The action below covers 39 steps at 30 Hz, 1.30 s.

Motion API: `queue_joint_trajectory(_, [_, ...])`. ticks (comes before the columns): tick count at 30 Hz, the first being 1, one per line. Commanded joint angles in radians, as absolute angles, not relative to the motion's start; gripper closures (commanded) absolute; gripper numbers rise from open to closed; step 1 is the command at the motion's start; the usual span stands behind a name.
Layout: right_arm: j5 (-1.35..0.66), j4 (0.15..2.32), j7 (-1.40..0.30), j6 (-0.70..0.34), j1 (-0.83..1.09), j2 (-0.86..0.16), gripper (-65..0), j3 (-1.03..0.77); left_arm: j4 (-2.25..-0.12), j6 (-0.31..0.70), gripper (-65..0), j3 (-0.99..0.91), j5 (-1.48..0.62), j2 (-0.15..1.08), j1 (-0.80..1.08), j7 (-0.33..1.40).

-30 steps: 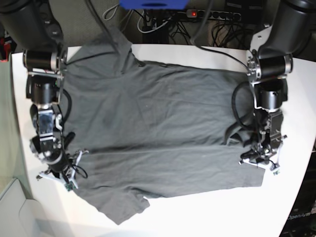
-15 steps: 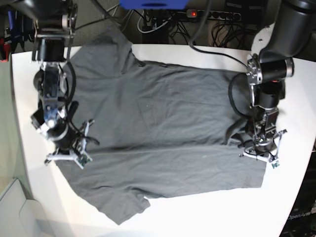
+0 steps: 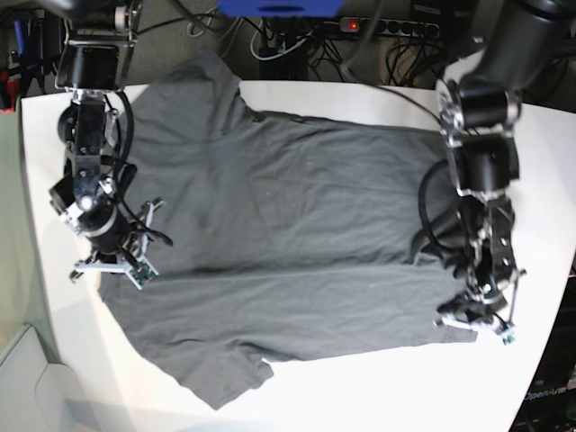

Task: Layout the t-shirt on the table in an organized manner, then fold the t-shirt properly
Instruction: 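Slide both grippers toward the shoulders and open them to release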

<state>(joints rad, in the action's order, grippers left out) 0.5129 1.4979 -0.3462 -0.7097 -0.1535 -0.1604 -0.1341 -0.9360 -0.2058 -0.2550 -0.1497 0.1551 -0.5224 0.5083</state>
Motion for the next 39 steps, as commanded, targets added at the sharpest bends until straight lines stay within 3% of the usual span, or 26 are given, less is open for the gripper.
queue_joint_trajectory(1, [0.501,1.517,-0.317,-0.698,-0.177,-0.159,0.0,-0.142,-0.998,-0.194,-0.1,-0.252,-0.156,0.153,-0.532,0.542])
queue_joint_trajectory(6, [0.501,1.512,-0.317,-0.698,-0.177,-0.154,0.0,-0.173,-1.106,-0.193,-0.1,-0.252,-0.151,0.15,-0.437,0.773])
queue_joint_trajectory(11, [0.501,1.512,-0.315,-0.698,-0.173,-0.151,0.0,-0.176,-1.095,-0.193,-0.1,-0.254,-0.15,0.156,-0.395,0.78])
queue_joint_trajectory(21, [0.504,1.518,-0.317,-0.698,-0.12,-0.156,0.0,-0.174,-0.661,-0.193,-0.2,-0.248,-0.15,0.206,-0.473,0.432])
queue_joint_trajectory(25, [0.503,1.518,-0.315,-0.698,-0.101,-0.174,0.0,-0.174,-0.519,-0.191,-0.1,-0.248,-0.153,0.226,-0.53,0.374])
queue_joint_trajectory(39, [0.503,1.484,-0.317,-0.698,-0.101,-0.171,0.0,-0.168,-0.746,-0.189,-0.1,-0.246,-0.156,0.214,-0.504,0.573])
